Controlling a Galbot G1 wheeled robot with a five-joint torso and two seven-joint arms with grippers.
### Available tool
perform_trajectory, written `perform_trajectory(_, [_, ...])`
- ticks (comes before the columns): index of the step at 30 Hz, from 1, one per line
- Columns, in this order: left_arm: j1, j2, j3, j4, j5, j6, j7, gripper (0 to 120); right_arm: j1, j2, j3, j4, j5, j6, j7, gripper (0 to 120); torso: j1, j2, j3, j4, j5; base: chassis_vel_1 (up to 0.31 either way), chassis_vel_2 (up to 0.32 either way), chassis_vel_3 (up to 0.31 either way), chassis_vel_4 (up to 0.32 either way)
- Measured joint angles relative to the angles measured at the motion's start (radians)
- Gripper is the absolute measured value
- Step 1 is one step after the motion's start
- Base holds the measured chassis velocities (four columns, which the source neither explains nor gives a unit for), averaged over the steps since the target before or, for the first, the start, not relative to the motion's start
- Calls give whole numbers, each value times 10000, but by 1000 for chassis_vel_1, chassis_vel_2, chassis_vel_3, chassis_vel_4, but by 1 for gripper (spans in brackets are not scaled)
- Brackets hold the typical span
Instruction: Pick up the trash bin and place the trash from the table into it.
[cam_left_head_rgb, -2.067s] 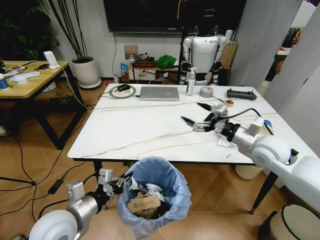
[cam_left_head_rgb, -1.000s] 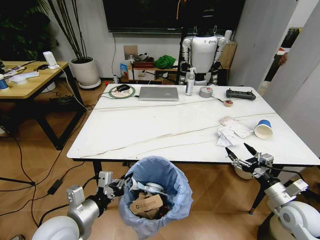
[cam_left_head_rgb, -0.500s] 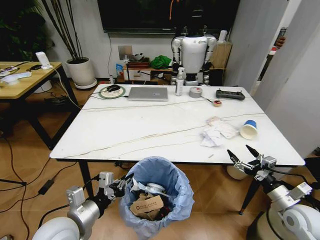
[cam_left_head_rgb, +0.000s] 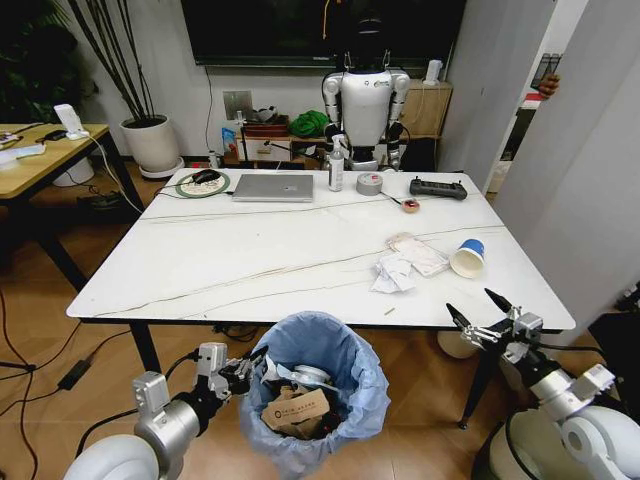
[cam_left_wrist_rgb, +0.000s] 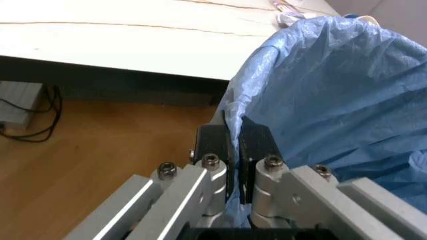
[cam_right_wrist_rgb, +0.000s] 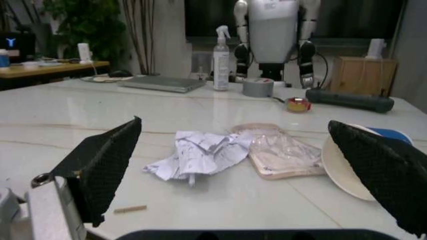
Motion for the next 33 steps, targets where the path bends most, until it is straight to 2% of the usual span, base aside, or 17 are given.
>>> perform_trajectory(5, [23,47,-16,-1,-12,12,-25,0,1048,-375,-832,-330,69,-859,1418,100,0,0,0,-2,-2,0,0,0,0])
perform_trajectory(9, [33,23,-27,16,-23,20,-32,0,2444,-566,-1664,-1267,346,-1599,2881,100,1,0,1,-3,3,0,0,0,0])
perform_trajectory(11, [24,7,-49,53,-41,21,-32,0,3114,-620,-1902,-1874,521,-1805,3126,100,1,-1,1,-2,2,0,0,0,0])
perform_trajectory(17, [-36,-34,-59,177,-65,21,-36,0,4332,-715,-2269,-3267,958,-2024,3201,100,2,-1,1,-3,0,0,0,0,0])
perform_trajectory(28, [-238,-9,-39,323,-202,37,-97,0,5093,-663,-2672,-4444,1248,-2101,2779,98,1,-1,1,-4,1,0,0,0,0])
perform_trajectory(33, [-271,32,2,376,-216,39,-102,0,5208,-615,-2684,-4770,1223,-2050,2691,85,1,-1,0,-4,0,0,0,0,0])
